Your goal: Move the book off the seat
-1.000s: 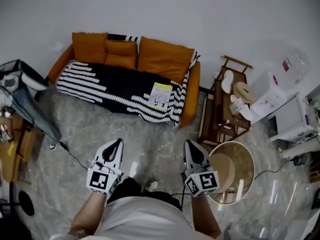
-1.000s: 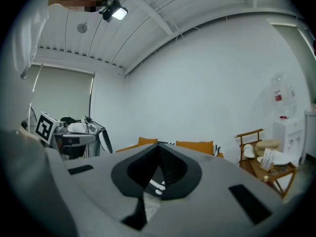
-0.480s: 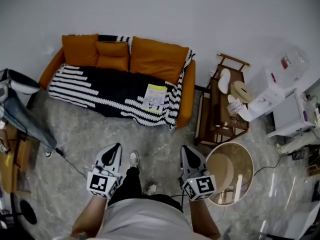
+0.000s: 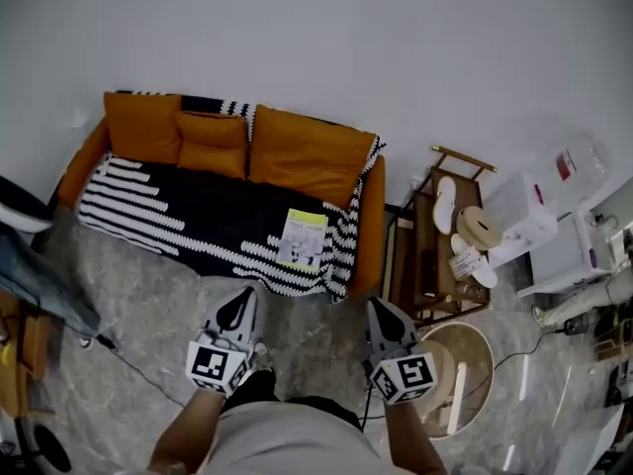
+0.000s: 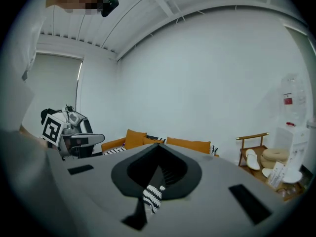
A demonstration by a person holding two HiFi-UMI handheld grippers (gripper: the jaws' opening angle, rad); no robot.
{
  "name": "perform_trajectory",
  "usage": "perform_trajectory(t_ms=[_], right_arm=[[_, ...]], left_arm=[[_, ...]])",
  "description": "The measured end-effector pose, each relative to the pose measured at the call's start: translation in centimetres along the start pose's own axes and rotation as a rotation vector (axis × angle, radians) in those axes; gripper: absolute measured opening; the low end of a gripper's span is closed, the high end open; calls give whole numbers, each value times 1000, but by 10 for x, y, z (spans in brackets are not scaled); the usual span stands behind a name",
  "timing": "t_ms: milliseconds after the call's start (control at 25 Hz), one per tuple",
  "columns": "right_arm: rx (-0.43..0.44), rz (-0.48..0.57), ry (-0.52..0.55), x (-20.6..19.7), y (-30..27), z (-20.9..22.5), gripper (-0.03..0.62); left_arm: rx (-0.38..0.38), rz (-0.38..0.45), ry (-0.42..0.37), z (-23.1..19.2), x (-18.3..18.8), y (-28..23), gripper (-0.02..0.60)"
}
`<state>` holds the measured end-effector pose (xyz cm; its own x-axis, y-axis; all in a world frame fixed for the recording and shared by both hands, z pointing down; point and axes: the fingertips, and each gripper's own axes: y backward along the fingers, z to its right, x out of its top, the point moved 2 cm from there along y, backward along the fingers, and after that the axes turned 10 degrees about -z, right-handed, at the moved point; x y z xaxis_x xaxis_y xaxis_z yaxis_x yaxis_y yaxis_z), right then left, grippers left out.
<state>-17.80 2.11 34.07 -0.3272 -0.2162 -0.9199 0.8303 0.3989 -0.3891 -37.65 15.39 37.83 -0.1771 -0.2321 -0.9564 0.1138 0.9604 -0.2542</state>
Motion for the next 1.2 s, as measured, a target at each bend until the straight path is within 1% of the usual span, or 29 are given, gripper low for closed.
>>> perform_trajectory(t_ms=[120, 240, 360, 480, 600, 720, 800, 960, 1080, 1200], right_arm=[[11, 18, -6, 23, -37, -8, 21], [17, 2, -19, 26, -60, -13, 21], [8, -29, -37, 22, -73, -8, 21], [-8, -51, -61, 16, -85, 9, 21], [-11, -31, -68, 21, -98, 33, 21], [1, -5, -63, 33, -105, 53, 21], [11, 13, -63, 40, -112, 66, 21], [50, 7, -82, 38, -134, 85, 21], [83, -26, -94, 25, -153, 95, 21], [97, -72, -110, 6, -171, 103, 21]], left_arm=[[-29, 7, 5, -32, 14, -22, 17], [-41, -23, 46, -56, 13, -43, 17], [-77, -48, 81, -57, 9, -67, 17], [-116, -79, 95, -49, 2, -93, 17], [-134, -83, 91, -43, 8, -118, 17], [-118, -64, 69, -41, 23, -128, 16], [-101, -66, 44, -44, 29, -135, 17], [-43, -84, 33, -55, 34, -151, 17], [-29, -122, 41, -57, 23, -163, 17], [-26, -171, 60, -63, 1, -177, 17]])
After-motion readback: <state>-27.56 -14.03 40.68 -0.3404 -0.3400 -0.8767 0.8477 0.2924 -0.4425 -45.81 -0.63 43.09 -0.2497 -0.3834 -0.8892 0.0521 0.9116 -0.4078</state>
